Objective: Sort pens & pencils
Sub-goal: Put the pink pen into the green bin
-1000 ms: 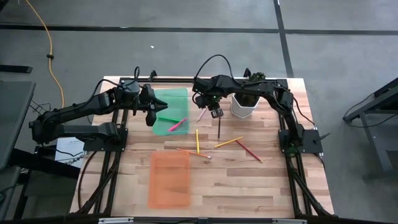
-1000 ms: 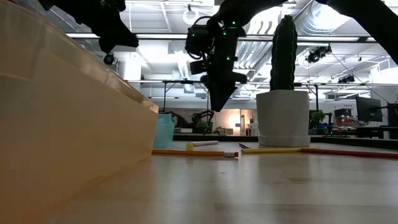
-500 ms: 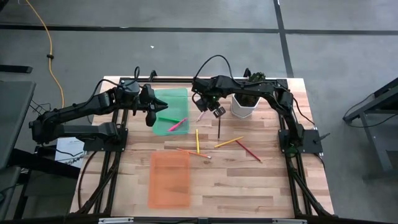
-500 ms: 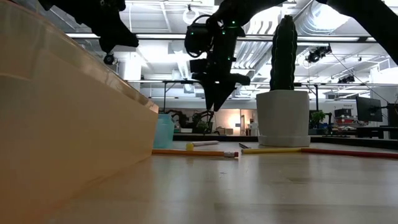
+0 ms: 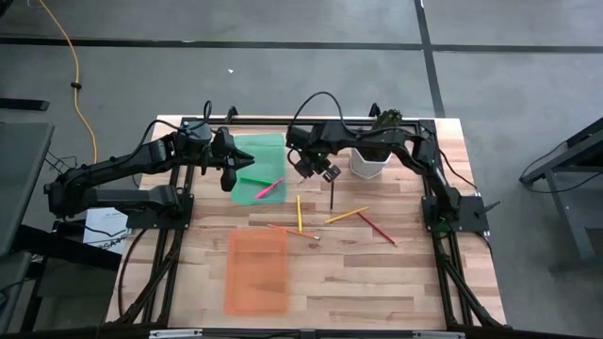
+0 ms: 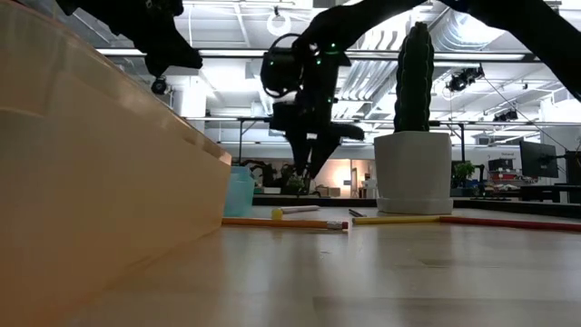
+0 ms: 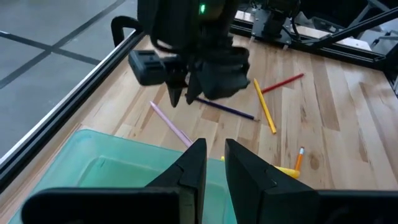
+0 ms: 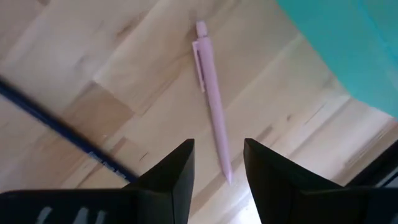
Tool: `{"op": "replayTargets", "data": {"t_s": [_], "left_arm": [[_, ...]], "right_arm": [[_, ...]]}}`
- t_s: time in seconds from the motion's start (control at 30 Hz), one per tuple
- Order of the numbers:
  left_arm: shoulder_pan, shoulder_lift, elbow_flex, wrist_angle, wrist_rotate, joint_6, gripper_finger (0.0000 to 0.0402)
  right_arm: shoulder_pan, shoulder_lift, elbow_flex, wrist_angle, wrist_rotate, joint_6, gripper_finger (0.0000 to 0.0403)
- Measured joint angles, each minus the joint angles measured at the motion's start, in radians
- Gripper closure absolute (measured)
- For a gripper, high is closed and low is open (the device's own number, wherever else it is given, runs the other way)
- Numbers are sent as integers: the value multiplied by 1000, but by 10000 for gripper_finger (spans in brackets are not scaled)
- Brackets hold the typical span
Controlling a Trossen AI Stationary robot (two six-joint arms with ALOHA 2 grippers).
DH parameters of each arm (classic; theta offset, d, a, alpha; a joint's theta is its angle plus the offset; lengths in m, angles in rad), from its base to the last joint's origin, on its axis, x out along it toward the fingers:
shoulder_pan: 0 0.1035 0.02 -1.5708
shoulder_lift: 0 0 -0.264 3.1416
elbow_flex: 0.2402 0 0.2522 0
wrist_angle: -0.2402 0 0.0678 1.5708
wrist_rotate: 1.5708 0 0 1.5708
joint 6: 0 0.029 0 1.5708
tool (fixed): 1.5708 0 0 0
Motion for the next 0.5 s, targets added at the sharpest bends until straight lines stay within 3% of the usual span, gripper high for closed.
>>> {"op": "replayTargets", "data": {"t_s": [0.5], "left_arm": [[0, 0, 0, -20, 2, 46, 355]], "right_arm": [[31, 60, 0, 76, 12, -18, 272]]}}
